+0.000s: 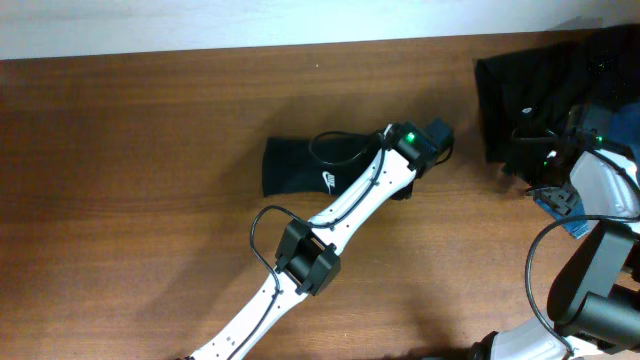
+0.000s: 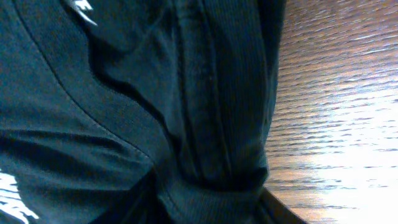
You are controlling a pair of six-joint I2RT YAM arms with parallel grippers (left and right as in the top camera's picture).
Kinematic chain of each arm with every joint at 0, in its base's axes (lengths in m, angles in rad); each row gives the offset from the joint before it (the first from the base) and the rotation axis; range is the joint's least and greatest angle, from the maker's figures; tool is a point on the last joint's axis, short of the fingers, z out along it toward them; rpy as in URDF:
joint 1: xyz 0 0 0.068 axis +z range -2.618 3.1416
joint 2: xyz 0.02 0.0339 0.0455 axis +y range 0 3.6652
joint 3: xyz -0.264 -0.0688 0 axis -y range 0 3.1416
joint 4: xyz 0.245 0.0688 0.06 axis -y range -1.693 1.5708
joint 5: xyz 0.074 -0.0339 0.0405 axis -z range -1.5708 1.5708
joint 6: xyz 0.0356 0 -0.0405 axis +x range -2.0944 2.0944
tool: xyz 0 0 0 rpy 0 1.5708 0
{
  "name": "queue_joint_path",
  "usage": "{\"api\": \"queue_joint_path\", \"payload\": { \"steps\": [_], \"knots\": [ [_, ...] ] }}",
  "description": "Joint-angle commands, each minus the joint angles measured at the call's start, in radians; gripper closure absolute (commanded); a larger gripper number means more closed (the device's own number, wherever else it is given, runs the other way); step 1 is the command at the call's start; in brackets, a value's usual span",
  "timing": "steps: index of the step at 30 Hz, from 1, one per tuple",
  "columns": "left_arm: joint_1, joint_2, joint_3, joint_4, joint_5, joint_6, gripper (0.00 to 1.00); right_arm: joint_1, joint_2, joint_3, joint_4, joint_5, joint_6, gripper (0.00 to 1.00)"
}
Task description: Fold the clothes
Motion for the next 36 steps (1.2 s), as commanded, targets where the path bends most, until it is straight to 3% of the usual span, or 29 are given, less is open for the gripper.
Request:
{"api": "queue_joint_path", "payload": {
  "steps": [1, 4, 6, 7, 20, 26, 36],
  "knots": [
    [0.015, 0.082, -0.019, -0.023, -0.008, 0.019, 0.62, -0.005, -0.012, 0.012, 0.001, 0.019, 0.011, 0.01],
    [0.024, 0.082, -0.019, -0.023, -0.019, 0.089, 0.77, -0.005, -0.012, 0.012, 0.001, 0.019, 0.011, 0.01],
    [0.034, 0.082, -0.019, -0.023, -0.042, 0.096, 0.95, -0.005, -0.012, 0.012, 0.001, 0.019, 0.011, 0.01],
    [0.038, 0.082, -0.019, -0.023, -0.045, 0.098, 0.99, -0.005, -0.012, 0.012, 0.001, 0.019, 0.011, 0.01],
    [0.159, -0.059, -0.014, -0.014, -0.100, 0.148, 0.99, -0.005, -0.012, 0.012, 0.000, 0.019, 0.011, 0.01],
    [0.260, -0.122, -0.014, -0.011, -0.195, 0.148, 0.99, -0.005, -0.012, 0.012, 0.001, 0.019, 0.011, 0.01],
    [0.452, -0.124, -0.014, -0.022, -0.168, 0.149, 0.99, -0.005, -0.012, 0.012, 0.001, 0.019, 0.011, 0.01]
  ]
}}
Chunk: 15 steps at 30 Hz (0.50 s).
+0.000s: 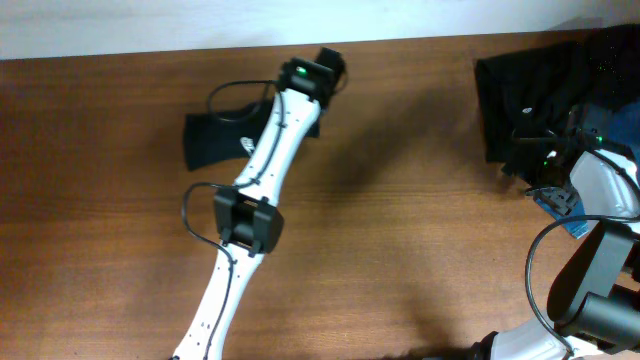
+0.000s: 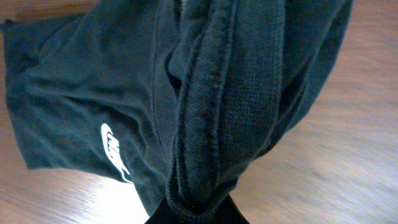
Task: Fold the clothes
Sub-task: 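Carry the folded shirt with the left gripper to the table's left edge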
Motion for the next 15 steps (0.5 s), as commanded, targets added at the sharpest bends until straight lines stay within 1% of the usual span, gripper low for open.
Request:
{"api": "queue_joint_path", "payload": {
  "steps": [1, 9, 15],
  "knots": [
    [0.051, -0.040, -0.002, -0.005, -0.019, 0.013, 0.99, -0.005, -0.012, 0.012, 0.000, 0.019, 0.012, 0.01],
    [0.160, -0.046, -0.002, -0.005, -0.034, 0.023, 1.00, -0.005, -0.012, 0.012, 0.001, 0.019, 0.012, 0.01],
    [0.270, -0.046, -0.002, -0.005, -0.034, 0.000, 0.99, -0.005, -0.012, 0.012, 0.000, 0.019, 0.012, 0.01]
  ]
}}
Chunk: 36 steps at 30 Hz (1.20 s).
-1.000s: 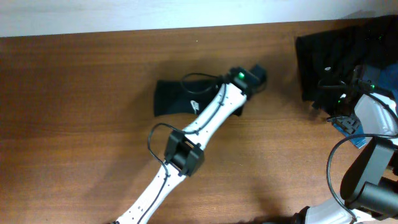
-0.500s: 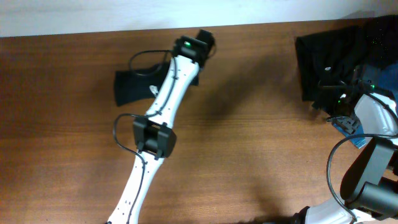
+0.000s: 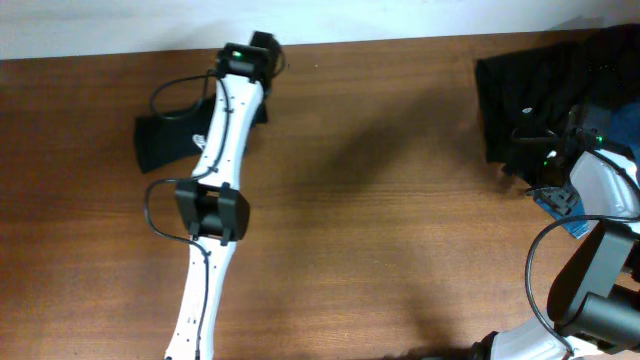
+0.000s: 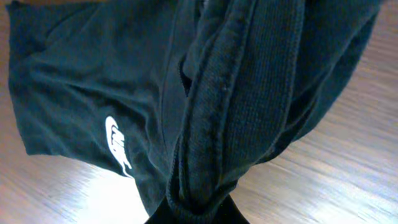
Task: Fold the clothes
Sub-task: 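Carry the folded shirt with the left gripper to the table's left edge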
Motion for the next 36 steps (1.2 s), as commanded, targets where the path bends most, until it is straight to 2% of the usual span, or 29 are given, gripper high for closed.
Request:
{"api": "queue_joint_path", "payload": {
  "steps": [1, 11, 17, 20, 27, 34, 36],
  "knots": [
    [0.080, -0.045, -0.002, -0.004, -0.030, -0.017, 0.99, -0.005, -0.012, 0.012, 0.001, 0.020, 0.012, 0.02],
    [0.338, -0.045, -0.002, 0.000, -0.030, -0.025, 0.99, -0.005, -0.012, 0.012, 0.001, 0.019, 0.012, 0.01],
    [0.517, -0.045, -0.002, -0.004, 0.044, -0.214, 0.99, -0.005, -0.012, 0.012, 0.001, 0.019, 0.012, 0.01],
    [0.583, -0.045, -0.002, 0.011, 0.073, -0.258, 1.00, -0.005, -0.012, 0.012, 0.000, 0.020, 0.012, 0.01],
    [0.702, -0.045, -0.002, 0.092, -0.012, -0.249, 0.99, -0.005, -0.012, 0.012, 0.001, 0.019, 0.012, 0.01],
    [0.737, -0.045, -0.002, 0.289, -0.015, -0.041, 0.99, -0.005, -0.012, 0.012, 0.001, 0.019, 0.012, 0.01],
    [0.737, -0.045, -0.002, 0.327, 0.011, -0.027, 0.99, -0.005, -0.012, 0.012, 0.001, 0.019, 0.012, 0.01]
  ]
}}
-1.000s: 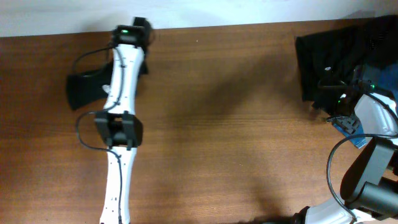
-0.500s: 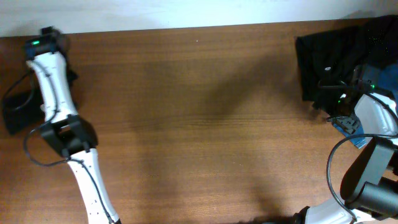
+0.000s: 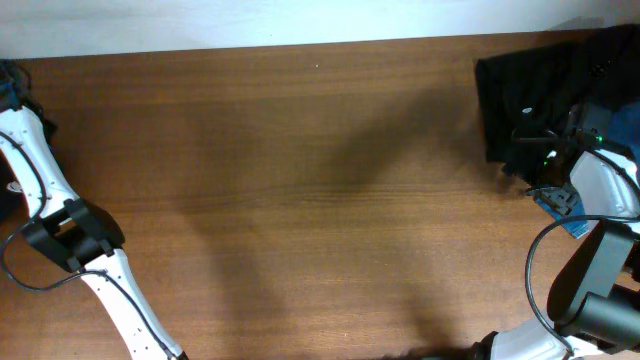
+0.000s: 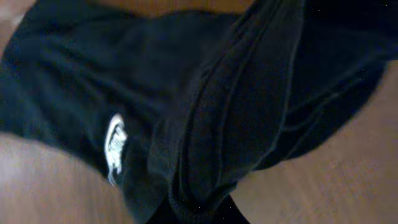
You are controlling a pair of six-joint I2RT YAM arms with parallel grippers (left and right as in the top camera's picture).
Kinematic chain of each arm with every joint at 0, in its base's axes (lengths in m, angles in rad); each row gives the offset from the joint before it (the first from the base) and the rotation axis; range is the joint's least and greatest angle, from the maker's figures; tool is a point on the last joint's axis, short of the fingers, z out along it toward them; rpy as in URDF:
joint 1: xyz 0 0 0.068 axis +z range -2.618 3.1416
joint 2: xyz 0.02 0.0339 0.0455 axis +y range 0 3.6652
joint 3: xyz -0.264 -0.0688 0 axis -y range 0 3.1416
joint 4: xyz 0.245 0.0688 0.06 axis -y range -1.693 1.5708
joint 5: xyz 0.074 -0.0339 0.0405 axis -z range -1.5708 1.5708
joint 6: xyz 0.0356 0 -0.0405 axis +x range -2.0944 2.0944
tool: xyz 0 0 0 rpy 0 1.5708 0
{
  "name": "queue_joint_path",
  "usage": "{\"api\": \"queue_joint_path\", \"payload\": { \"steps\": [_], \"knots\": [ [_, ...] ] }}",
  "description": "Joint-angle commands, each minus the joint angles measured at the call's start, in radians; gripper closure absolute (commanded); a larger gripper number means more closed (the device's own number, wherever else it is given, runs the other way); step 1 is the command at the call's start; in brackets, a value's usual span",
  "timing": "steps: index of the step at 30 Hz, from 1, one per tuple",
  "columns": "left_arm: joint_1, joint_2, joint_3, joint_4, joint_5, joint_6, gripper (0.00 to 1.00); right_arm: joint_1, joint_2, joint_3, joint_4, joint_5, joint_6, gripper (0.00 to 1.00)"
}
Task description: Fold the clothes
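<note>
A black folded garment (image 4: 205,124) with a small white logo (image 4: 115,146) fills the left wrist view. Its thick bunched edge runs down into my left gripper (image 4: 196,214), which is shut on it, over brown wood. In the overhead view the left gripper (image 3: 8,78) is at the table's far left edge, and the garment itself hardly shows there. My right gripper (image 3: 527,140) sits at the edge of a pile of black clothes (image 3: 530,80) at the back right. Against the dark cloth, whether its jaws are open or shut is unclear.
The brown wooden table (image 3: 300,200) spans the overhead view. My left arm (image 3: 40,180) runs along its left edge. A blue object (image 3: 565,212) lies by the right arm near the right edge. A pale wall borders the back.
My left gripper has moved with the black garment from the back left of the table to its far left edge. The garment has left the overhead view. The right arm has not moved.
My left gripper was shut on the black logo garment near the table's middle. Then it held the garment further left at the back, then at the back left. Now it holds it at the far left edge. The right arm stayed at the black pile throughout.
</note>
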Motion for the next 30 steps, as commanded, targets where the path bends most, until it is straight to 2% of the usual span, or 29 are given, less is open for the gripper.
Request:
{"api": "queue_joint_path", "payload": {
  "steps": [1, 3, 5, 6, 7, 8, 9, 14, 16, 18, 21, 22, 24, 26, 30],
  "knots": [
    [-0.005, -0.045, -0.002, 0.044, 0.021, 0.082, 0.99, -0.005, -0.012, 0.012, 0.001, 0.019, 0.012, 0.01],
    [-0.005, -0.044, -0.002, 0.072, 0.062, 0.082, 1.00, -0.005, -0.012, 0.012, 0.001, 0.019, 0.012, 0.01],
    [-0.005, -0.043, -0.005, 0.085, 0.068, 0.081, 0.84, -0.005, -0.012, 0.012, 0.001, 0.019, 0.012, 0.01],
    [-0.005, -0.043, -0.006, 0.089, 0.068, 0.081, 0.68, -0.005, -0.013, 0.012, 0.001, 0.019, 0.012, 0.01],
    [-0.005, -0.043, -0.006, 0.092, 0.068, 0.082, 0.38, -0.005, -0.012, 0.012, 0.001, 0.019, 0.012, 0.01],
    [-0.005, -0.043, -0.006, 0.096, 0.068, 0.083, 0.15, -0.005, -0.012, 0.012, 0.001, 0.019, 0.012, 0.01],
    [-0.005, -0.043, -0.006, 0.103, 0.072, 0.099, 0.01, -0.005, -0.012, 0.012, 0.001, 0.019, 0.012, 0.01],
    [-0.006, -0.044, -0.005, 0.144, 0.186, 0.240, 0.01, -0.005, -0.012, 0.012, 0.001, 0.019, 0.012, 0.01],
    [-0.006, -0.050, -0.005, 0.135, 0.240, 0.263, 0.01, -0.005, -0.012, 0.012, 0.001, 0.019, 0.012, 0.01],
    [-0.006, -0.063, -0.005, 0.105, 0.246, 0.282, 0.11, -0.005, -0.012, 0.012, 0.001, 0.019, 0.012, 0.02],
    [-0.004, -0.097, -0.004, 0.047, 0.243, 0.348, 0.52, -0.005, -0.012, 0.012, 0.000, 0.019, 0.012, 0.01],
    [-0.001, -0.111, -0.004, 0.026, 0.243, 0.364, 0.62, -0.005, -0.012, 0.012, 0.001, 0.020, 0.012, 0.01],
    [0.005, -0.139, -0.004, -0.011, 0.239, 0.366, 0.73, -0.005, -0.012, 0.012, 0.001, 0.019, 0.012, 0.01],
    [0.008, -0.168, -0.004, -0.055, 0.225, 0.366, 0.99, -0.005, -0.012, 0.012, 0.001, 0.019, 0.012, 0.01],
    [0.009, -0.218, -0.004, -0.143, 0.103, 0.419, 1.00, -0.005, -0.012, 0.012, 0.001, 0.019, 0.012, 0.01]
  ]
}}
